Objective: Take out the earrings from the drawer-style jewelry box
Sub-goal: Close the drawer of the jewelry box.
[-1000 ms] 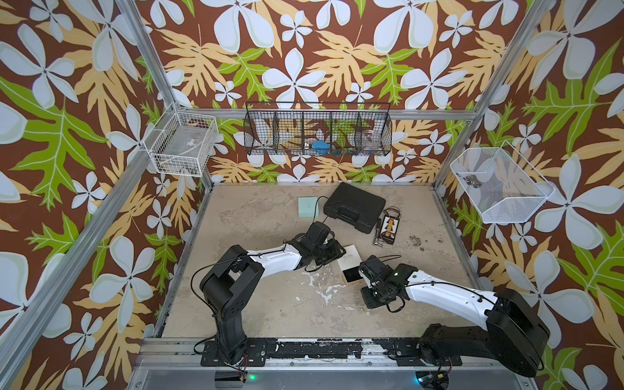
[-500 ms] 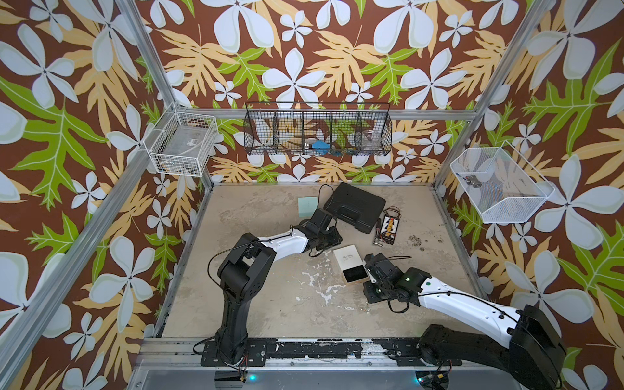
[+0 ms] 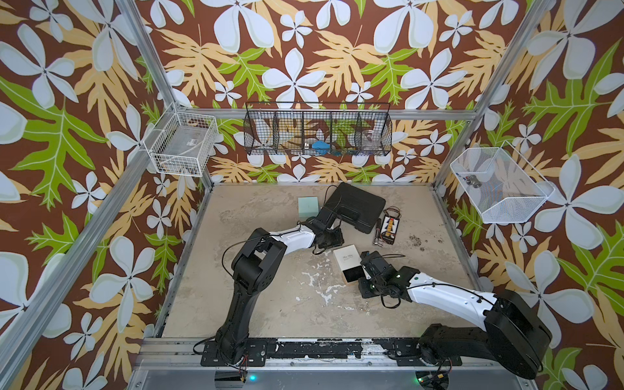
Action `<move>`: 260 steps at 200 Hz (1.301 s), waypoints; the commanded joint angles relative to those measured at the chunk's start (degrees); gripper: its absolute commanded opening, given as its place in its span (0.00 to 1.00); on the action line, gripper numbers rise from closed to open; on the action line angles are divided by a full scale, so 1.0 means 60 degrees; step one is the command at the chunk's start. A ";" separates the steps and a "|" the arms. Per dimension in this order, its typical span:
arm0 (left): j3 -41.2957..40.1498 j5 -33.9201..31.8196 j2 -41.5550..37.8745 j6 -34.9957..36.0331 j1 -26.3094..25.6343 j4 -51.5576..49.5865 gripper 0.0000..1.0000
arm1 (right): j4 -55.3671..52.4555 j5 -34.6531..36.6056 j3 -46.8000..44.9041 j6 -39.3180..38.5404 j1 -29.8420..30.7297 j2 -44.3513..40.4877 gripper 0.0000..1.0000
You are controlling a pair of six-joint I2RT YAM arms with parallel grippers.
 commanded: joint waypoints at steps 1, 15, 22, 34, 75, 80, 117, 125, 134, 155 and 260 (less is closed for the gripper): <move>0.0036 0.0384 0.0019 0.0306 -0.0029 -0.0021 0.32 | 0.0409 -0.0069 0.0113 -0.0141 -0.0014 0.0188 0.28; 0.0024 0.0474 0.0016 0.0386 -0.0068 -0.0005 0.32 | 0.0481 -0.0075 0.0182 -0.0157 -0.0017 0.0289 0.28; 0.0013 0.0509 0.0020 0.0410 -0.0072 0.0002 0.31 | 0.0522 -0.0082 0.0190 -0.0170 -0.0017 0.0340 0.28; -0.0044 0.0593 0.0020 0.0424 -0.0099 0.0034 0.31 | 0.0586 -0.0105 0.0236 -0.0176 -0.0043 0.0423 0.28; -0.0082 0.0804 0.0003 0.0409 -0.0314 0.0242 0.30 | 0.0831 -0.0220 0.0409 -0.0208 -0.0145 0.0782 0.28; -0.0082 0.0820 0.0014 0.0400 -0.0338 0.0244 0.30 | 0.0867 -0.0235 0.0448 -0.0230 -0.0169 0.0826 0.28; -0.0344 0.0893 -0.0080 0.0258 -0.0467 0.0490 0.30 | 0.1017 -0.0237 0.0694 -0.0320 -0.0305 0.1150 0.28; -0.0409 0.0916 -0.0102 0.0223 -0.0467 0.0547 0.30 | 0.1054 -0.0236 0.0740 -0.0334 -0.0347 0.1215 0.28; -0.0455 0.0930 -0.0136 0.0184 -0.0482 0.0588 0.30 | 0.1100 -0.0261 0.0786 -0.0347 -0.0398 0.1292 0.28; -0.0492 0.1030 -0.0135 0.0146 -0.0522 0.0680 0.30 | 0.1188 -0.0381 0.0878 -0.0342 -0.0471 0.1473 0.28; -0.0394 -0.0049 -0.0884 -0.0473 -0.0413 0.0172 0.41 | 0.0713 -0.0364 0.1272 -0.0223 -0.0477 0.0868 0.27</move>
